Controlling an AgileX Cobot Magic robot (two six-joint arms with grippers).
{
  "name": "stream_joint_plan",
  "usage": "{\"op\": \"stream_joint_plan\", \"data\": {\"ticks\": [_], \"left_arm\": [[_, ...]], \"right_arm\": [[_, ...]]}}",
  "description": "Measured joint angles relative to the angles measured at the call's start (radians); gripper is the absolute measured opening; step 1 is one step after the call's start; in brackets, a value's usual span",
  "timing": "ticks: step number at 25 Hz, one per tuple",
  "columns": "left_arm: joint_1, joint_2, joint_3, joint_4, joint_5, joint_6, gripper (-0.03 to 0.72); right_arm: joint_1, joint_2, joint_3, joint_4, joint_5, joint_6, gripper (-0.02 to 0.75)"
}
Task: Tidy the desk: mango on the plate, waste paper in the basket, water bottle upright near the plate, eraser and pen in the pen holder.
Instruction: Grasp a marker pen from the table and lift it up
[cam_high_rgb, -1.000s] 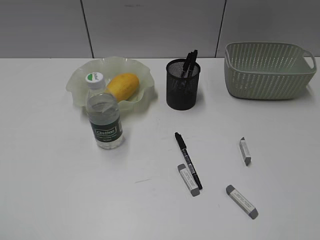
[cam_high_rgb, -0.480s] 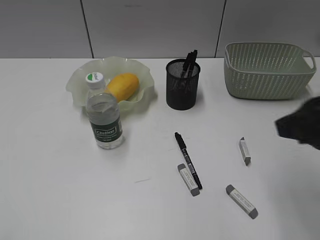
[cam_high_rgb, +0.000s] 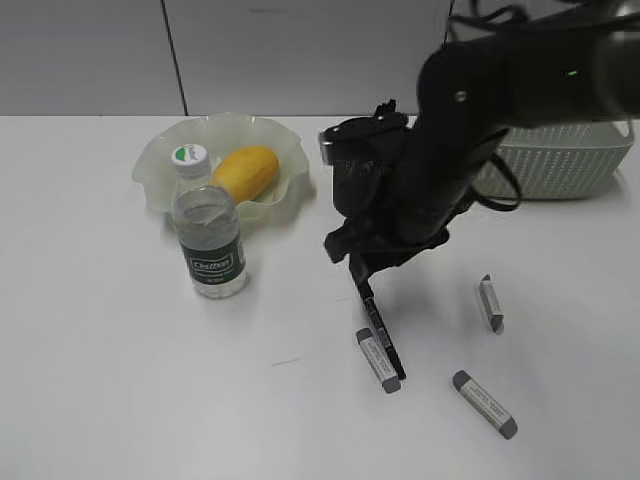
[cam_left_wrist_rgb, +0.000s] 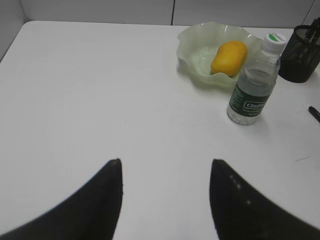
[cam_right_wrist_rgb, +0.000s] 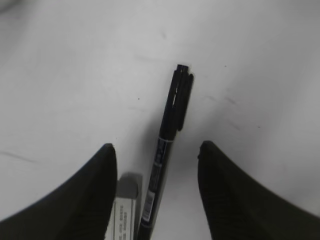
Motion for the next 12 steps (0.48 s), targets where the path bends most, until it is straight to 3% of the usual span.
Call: {"op": "stream_joint_plan", "data": {"ticks": [9, 12], "left_arm": [[0.000, 0.000, 0.000, -0.001, 0.000, 0.002, 0.415], [0.000, 0.000, 0.000, -0.001, -0.001, 0.002, 0.412]], "right_arm": [[0.004, 0.219, -0.153, 0.006, 0.051, 0.045, 0.424], [0.004, 0.233, -0.165, 0.001, 0.056, 0.061, 0.356]]}}
